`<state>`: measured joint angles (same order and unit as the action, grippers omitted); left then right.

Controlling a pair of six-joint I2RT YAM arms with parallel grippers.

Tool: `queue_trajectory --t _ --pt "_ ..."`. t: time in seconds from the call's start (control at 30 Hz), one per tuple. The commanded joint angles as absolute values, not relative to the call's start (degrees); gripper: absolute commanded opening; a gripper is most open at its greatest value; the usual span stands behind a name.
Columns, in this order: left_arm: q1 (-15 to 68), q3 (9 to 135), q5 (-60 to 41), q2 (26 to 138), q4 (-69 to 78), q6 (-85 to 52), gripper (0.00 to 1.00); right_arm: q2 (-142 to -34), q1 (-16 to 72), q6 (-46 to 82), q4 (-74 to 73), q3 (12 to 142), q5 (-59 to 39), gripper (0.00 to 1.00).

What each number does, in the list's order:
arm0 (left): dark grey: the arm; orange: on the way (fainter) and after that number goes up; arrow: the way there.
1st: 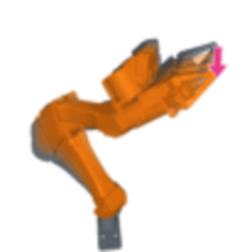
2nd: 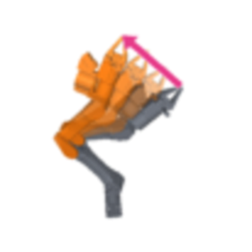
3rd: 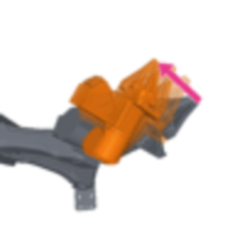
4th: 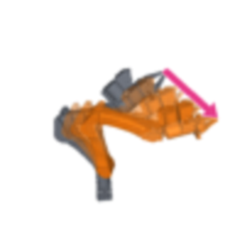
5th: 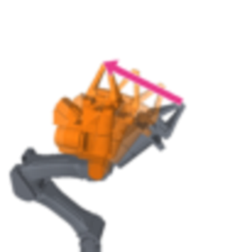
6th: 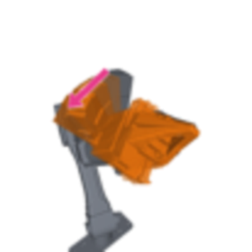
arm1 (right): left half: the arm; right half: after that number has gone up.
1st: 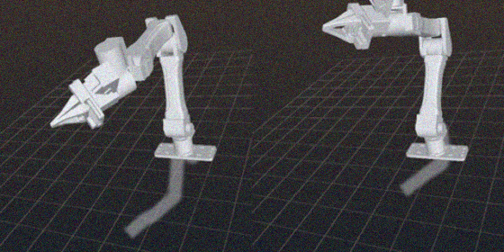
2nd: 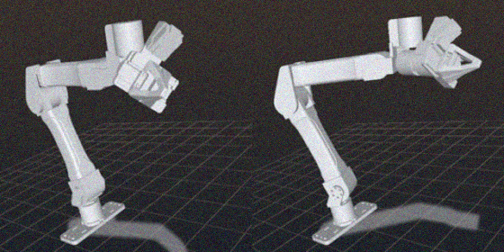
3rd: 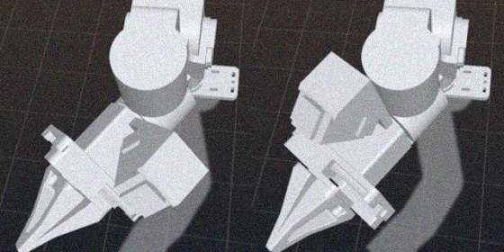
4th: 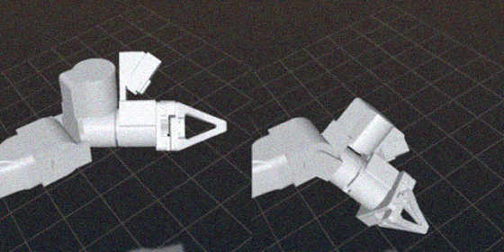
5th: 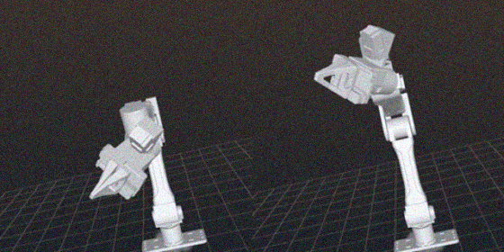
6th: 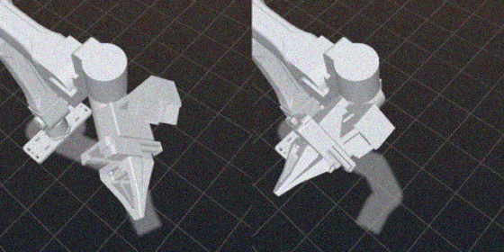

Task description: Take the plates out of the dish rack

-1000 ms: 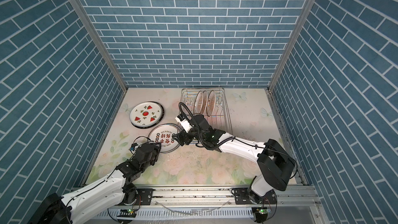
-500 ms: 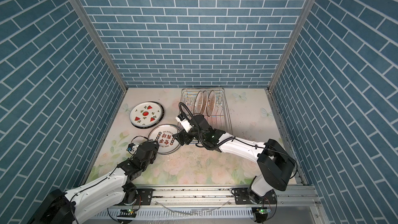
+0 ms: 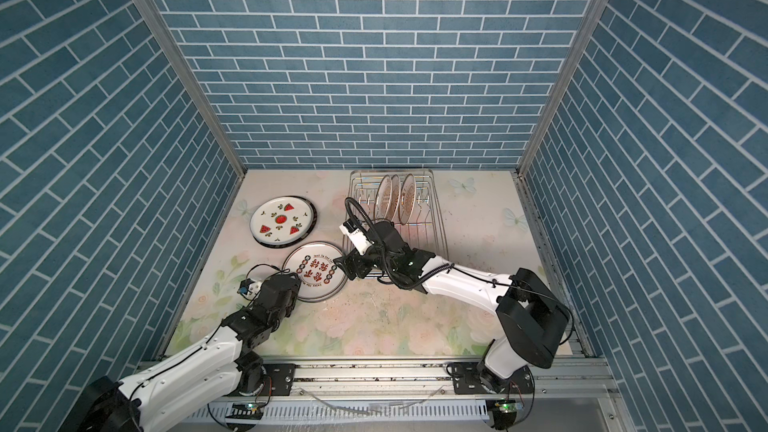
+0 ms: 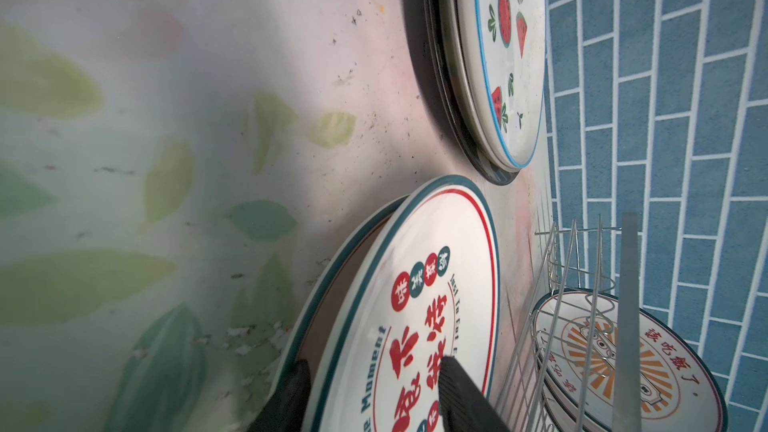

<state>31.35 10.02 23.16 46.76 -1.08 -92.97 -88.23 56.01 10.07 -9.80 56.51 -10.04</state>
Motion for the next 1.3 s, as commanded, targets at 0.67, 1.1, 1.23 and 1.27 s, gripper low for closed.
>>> queue_trajectory --t 0.67,1.1,1.23,1.27 --pt "30.8 18.0 24.1 49.4 -16.5 -86.9 0.52 -88.2 56.4 7.3 -9.5 57.1 -10.1 0.84" --pt "30.8 18.6 27.2 47.2 -19.8 -86.7 0.61 -88.0 56.5 7.1 -9.7 57.2 -9.8 0.84" --pt "30.8 19.0 28.1 45.7 -21.6 -86.6 0.64 -87.7 56.5 7.2 -9.9 57.0 -10.7 0.84" --pt "30.8 19.0 28.7 44.9 -22.1 -86.1 0.69 -87.6 56.4 7.1 -10.2 56.8 -11.5 0.85"
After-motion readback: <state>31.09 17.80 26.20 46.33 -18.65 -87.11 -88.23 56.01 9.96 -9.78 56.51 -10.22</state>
